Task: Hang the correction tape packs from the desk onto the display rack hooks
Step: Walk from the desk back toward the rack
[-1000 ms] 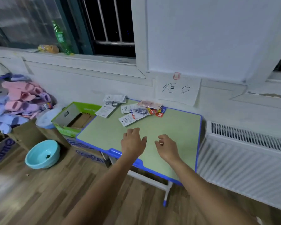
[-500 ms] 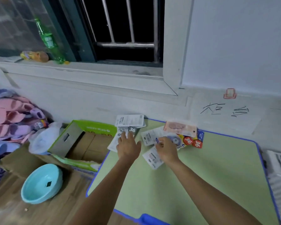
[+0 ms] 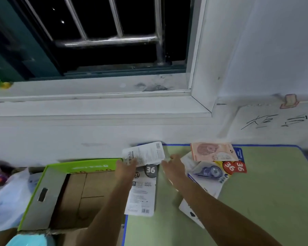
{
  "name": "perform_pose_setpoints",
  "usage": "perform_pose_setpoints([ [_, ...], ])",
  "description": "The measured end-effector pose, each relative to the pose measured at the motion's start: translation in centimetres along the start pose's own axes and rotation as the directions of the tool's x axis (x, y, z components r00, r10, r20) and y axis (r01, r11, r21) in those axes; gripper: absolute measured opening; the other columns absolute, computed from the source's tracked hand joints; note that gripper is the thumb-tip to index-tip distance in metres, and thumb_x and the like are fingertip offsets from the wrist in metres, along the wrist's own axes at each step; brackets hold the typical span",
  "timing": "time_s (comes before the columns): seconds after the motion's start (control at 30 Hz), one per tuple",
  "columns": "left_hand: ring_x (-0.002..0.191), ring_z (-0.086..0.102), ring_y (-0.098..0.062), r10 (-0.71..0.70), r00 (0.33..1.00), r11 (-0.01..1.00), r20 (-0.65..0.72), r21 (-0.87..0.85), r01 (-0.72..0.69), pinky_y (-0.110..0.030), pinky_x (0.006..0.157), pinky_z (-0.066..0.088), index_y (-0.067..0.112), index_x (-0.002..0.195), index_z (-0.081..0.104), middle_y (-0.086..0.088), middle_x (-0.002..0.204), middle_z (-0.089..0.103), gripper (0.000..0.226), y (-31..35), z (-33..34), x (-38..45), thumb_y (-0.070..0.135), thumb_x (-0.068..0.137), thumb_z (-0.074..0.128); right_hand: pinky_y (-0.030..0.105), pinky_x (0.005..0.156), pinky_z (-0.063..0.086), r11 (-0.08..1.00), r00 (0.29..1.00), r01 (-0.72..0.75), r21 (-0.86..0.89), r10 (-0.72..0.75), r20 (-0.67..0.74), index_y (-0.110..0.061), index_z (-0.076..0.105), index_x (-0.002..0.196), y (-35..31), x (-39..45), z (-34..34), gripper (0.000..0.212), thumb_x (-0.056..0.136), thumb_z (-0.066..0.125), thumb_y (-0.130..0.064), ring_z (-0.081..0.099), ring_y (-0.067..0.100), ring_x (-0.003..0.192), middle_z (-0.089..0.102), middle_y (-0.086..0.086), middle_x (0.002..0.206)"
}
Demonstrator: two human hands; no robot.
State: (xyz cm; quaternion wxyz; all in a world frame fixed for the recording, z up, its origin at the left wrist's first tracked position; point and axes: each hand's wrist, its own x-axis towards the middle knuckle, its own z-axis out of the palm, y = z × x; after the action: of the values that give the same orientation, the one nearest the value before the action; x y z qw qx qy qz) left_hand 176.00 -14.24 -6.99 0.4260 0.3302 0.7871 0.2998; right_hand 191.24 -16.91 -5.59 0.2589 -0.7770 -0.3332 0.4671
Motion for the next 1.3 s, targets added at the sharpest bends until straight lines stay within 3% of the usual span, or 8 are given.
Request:
perform_pose_setpoints([
  [0.23, 0.078, 0.064, -0.007, 0.311, 0.948, 0.942, -0.069, -0.109, -0.317, -0.011, 0.058, 0.045, 0.017, 0.102, 0.059, 0.008, 0.087, 0.065, 0.027, 0.3, 1.8, -3.2, 0.006, 0.08, 0.071, 0.029, 0.065, 0.044, 0.981, 0.993, -0.032, 0.19, 0.052, -0.101, -0.01, 0.051, 0.101, 0.4, 0.9, -1.1, 0.029, 0.092, 0.05, -0.037, 0.053, 0.023, 0.08, 0.055, 0.008, 0.092],
  [0.4, 0.074, 0.06, 0.0, 0.559, 0.829, 0.829, 0.018, -0.033, -0.559, 0.0, 0.062, 0.039, 0.017, 0.099, 0.059, 0.007, 0.087, 0.062, 0.026, 0.9, 3.3, -7.1, 0.001, 0.081, 0.069, 0.041, 0.079, 0.056, 0.833, 0.976, -0.2, 0.516, 0.217, 0.027, -0.011, 0.049, 0.123, -0.6, 0.1, -3.8, 0.071, 0.081, 0.052, -0.068, 0.06, 0.027, 0.097, 0.057, 0.008, 0.111],
  [0.57, 0.076, 0.056, -0.007, 0.846, 0.51, 0.509, 0.155, 0.053, -0.859, -0.014, 0.062, 0.041, 0.023, 0.089, 0.061, 0.01, 0.086, 0.059, 0.029, 1.0, 4.9, -10.9, 0.0, 0.072, 0.061, 0.054, 0.091, 0.05, 0.57, 0.961, -0.263, 0.779, 0.083, 0.263, -0.001, 0.059, 0.105, 0.6, -1.2, -7.4, 0.054, 0.072, 0.075, -0.041, 0.064, 0.039, 0.09, 0.065, 0.028, 0.106],
  [0.73, 0.07, 0.056, -0.012, 0.884, 0.275, 0.279, 0.377, 0.045, -0.959, -0.025, 0.054, 0.049, 0.017, 0.082, 0.059, 0.002, 0.083, 0.061, 0.028, 1.1, 5.9, -12.2, 0.002, 0.06, 0.068, 0.042, 0.071, 0.054, 0.492, 0.97, -0.222, 0.842, 0.027, 0.24, 0.003, 0.052, 0.12, 3.7, -2.5, -10.6, 0.032, 0.091, 0.057, -0.008, 0.061, 0.033, 0.079, 0.061, 0.022, 0.098],
  [0.87, 0.089, 0.062, -0.011, 0.853, 0.142, 0.254, 0.502, -0.161, -0.954, -0.018, 0.073, 0.051, 0.007, 0.082, 0.064, -0.001, 0.095, 0.066, 0.032, 2.2, 6.6, -13.4, -0.008, 0.057, 0.052, 0.045, 0.073, 0.056, 0.476, 0.996, -0.052, 0.878, -0.033, 0.077, 0.002, 0.057, 0.116, 6.2, -3.8, -13.7, 0.033, 0.084, 0.063, -0.004, 0.065, 0.035, 0.078, 0.065, 0.023, 0.097],
  [1.1, 0.092, 0.061, -0.008, 0.718, 0.441, 0.587, 0.538, -0.129, -0.799, -0.024, 0.08, 0.052, 0.012, 0.113, 0.062, 0.004, 0.11, 0.064, 0.023, 5.0, 11.3, -17.7, 0.01, 0.091, 0.06, 0.04, 0.065, 0.057, 0.492, 0.983, 0.182, 0.851, -0.06, -0.175, -0.008, 0.067, 0.106, 10.3, -7.9, -19.8, 0.029, 0.078, 0.072, -0.014, 0.07, 0.038, 0.085, 0.071, 0.02, 0.098],
  [1.2, 0.084, 0.066, -0.011, 0.568, 0.432, 0.669, 0.701, -0.086, -0.738, -0.033, 0.078, 0.055, 0.022, 0.112, 0.062, 0.007, 0.095, 0.068, 0.024, 5.3, 13.9, -20.6, 0.032, 0.09, 0.063, 0.04, 0.07, 0.057, 0.531, 0.953, 0.29, 0.796, -0.086, -0.29, -0.007, 0.066, 0.107, 12.1, -10.2, -22.3, 0.026, 0.081, 0.069, -0.008, 0.069, 0.038, 0.087, 0.071, 0.019, 0.099],
  [1.3, 0.077, 0.068, -0.015, 0.513, 0.395, 0.741, 0.762, -0.16, -0.652, -0.039, 0.069, 0.058, 0.021, 0.104, 0.064, 0.0, 0.088, 0.07, 0.018, 4.6, 15.9, -24.3, 0.021, 0.087, 0.068, 0.033, 0.064, 0.056, 0.537, 0.922, 0.353, 0.766, -0.061, -0.383, -0.005, 0.066, 0.106, 14.3, -13.1, -24.7, 0.023, 0.082, 0.067, -0.006, 0.071, 0.033, 0.081, 0.073, 0.017, 0.095],
])
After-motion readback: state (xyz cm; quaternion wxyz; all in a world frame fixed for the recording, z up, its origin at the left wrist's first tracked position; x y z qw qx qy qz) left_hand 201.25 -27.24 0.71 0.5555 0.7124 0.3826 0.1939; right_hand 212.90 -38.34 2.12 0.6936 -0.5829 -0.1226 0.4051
